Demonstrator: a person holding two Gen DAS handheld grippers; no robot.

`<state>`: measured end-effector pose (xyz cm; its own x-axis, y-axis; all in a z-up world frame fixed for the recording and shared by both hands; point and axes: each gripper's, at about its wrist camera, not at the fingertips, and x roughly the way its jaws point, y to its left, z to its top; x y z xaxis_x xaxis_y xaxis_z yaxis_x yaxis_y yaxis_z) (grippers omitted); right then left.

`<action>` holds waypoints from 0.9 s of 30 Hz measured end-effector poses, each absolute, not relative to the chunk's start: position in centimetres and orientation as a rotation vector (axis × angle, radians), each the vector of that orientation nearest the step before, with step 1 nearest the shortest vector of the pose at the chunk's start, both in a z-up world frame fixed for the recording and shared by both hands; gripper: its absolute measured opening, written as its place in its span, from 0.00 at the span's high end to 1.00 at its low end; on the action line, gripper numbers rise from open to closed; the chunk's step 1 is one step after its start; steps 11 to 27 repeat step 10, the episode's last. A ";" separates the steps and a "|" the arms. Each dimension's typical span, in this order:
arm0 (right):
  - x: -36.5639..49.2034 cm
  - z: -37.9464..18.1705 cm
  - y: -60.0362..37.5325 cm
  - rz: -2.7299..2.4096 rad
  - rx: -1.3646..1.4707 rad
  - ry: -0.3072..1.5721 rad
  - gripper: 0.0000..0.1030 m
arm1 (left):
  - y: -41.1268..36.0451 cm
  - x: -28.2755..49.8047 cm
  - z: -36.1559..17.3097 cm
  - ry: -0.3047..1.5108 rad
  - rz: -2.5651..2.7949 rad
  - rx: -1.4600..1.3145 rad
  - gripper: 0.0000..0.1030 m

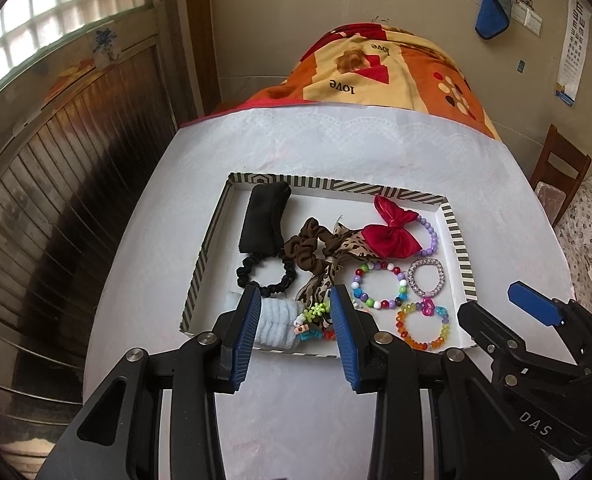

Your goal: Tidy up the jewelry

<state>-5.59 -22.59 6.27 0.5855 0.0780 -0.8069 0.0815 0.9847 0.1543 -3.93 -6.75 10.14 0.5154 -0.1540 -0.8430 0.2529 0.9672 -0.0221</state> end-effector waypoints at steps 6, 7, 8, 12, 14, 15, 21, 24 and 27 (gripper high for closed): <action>-5.7 6.3 -22.5 -0.005 0.185 0.946 0.27 | -6.8 -4.0 10.2 0.985 -0.252 0.116 0.75; -5.7 6.3 -22.6 -0.004 0.185 0.947 0.27 | -6.8 -3.9 10.2 0.983 -0.253 0.116 0.75; -5.7 6.3 -22.6 -0.005 0.185 0.948 0.27 | -6.8 -4.0 10.3 0.978 -0.255 0.116 0.74; -5.8 6.2 -22.7 -0.006 0.187 0.948 0.27 | -6.7 -4.0 10.3 0.977 -0.254 0.118 0.74; -5.8 6.2 -22.7 -0.006 0.187 0.948 0.27 | -6.7 -4.0 10.3 0.977 -0.254 0.118 0.74; -5.8 6.2 -22.7 -0.006 0.187 0.948 0.27 | -6.7 -4.0 10.3 0.977 -0.254 0.118 0.74; -5.8 6.2 -22.7 -0.006 0.187 0.948 0.27 | -6.7 -4.0 10.3 0.977 -0.254 0.118 0.74; -5.8 6.2 -22.7 -0.006 0.187 0.948 0.27 | -6.7 -4.0 10.3 0.977 -0.254 0.118 0.74; -5.8 6.2 -22.7 -0.006 0.187 0.948 0.27 | -6.7 -4.0 10.3 0.977 -0.254 0.118 0.74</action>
